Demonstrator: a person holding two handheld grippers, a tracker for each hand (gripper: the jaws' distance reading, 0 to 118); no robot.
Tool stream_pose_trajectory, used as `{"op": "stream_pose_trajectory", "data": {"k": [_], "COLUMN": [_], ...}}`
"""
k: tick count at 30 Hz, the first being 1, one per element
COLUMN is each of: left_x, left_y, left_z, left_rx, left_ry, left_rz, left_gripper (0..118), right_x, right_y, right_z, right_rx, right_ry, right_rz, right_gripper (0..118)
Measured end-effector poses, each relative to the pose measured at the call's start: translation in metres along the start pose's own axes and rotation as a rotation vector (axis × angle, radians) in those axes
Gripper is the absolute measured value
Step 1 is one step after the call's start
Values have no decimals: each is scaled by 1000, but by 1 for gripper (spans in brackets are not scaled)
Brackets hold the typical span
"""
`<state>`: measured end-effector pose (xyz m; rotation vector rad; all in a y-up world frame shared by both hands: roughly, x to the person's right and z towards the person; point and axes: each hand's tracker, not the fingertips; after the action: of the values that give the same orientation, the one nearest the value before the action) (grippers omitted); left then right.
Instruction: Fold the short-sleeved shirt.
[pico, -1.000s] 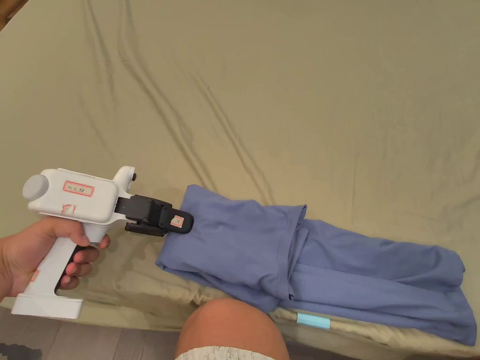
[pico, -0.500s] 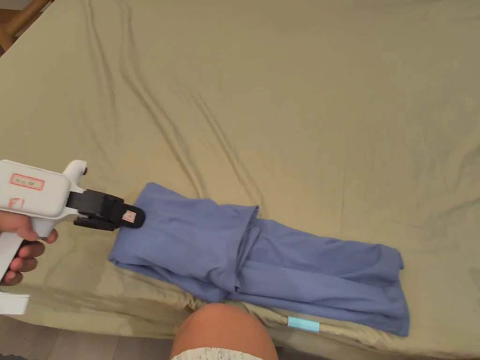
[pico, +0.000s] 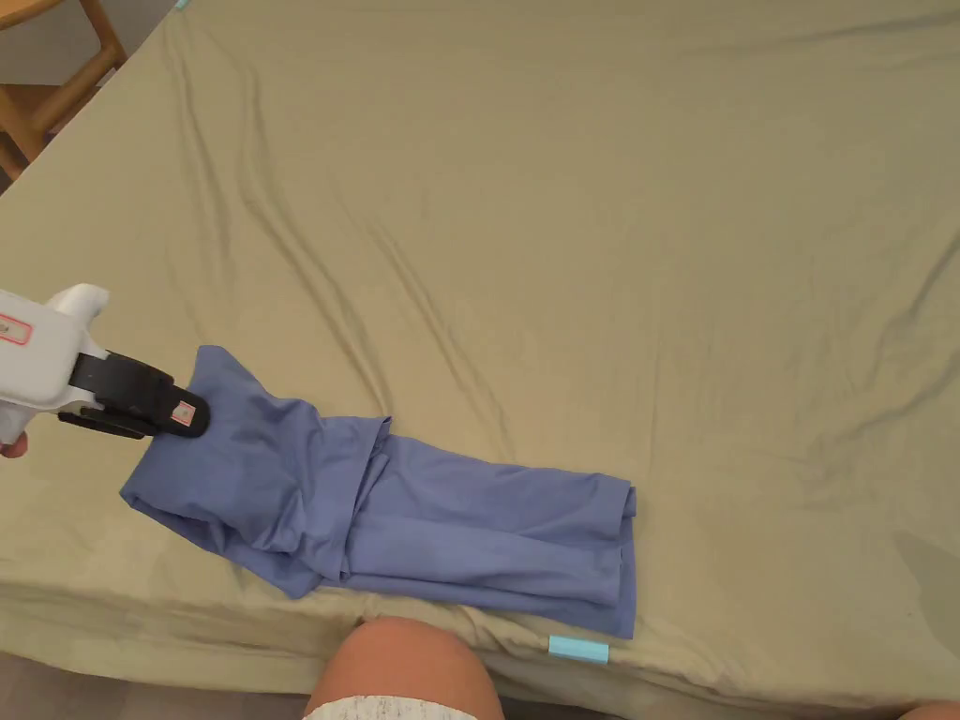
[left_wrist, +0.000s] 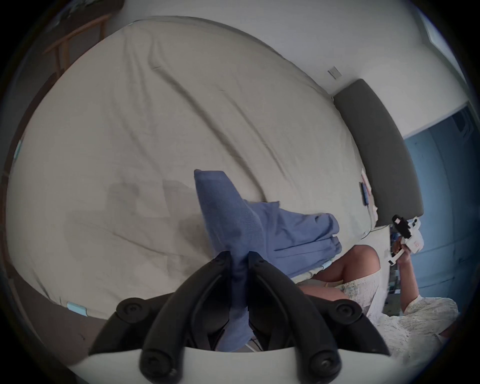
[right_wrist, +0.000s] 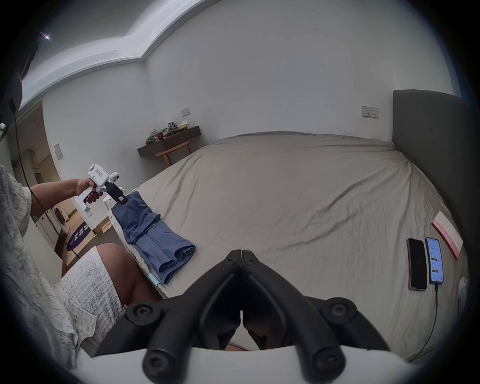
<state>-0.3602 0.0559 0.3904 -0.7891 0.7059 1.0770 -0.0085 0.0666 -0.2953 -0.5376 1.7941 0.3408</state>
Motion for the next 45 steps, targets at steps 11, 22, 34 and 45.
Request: {"op": "stream_pose_trajectory", "data": {"k": [11,22,34,45], "left_x": [175,249,238,181], "left_y": [-20,-32,-39,-56], "left_z": [-77,-197,-205,-203], "left_rx": [-44,-194,-248,-326], "left_ry": [96,40,-279,-373], "left_rz": [-138,-211,-131,-117], "left_gripper": [8,8,66,0], "right_x": [9,16,24,22], "right_y": [-4,-18,-26,-19], "right_z": [16,34,35,26], "right_rx": [49,61,47,54], "right_ry": [30,3,-24,-28], "right_rz": [-4,-30,-57,-55], "right_gripper": [0,0,0,0]}}
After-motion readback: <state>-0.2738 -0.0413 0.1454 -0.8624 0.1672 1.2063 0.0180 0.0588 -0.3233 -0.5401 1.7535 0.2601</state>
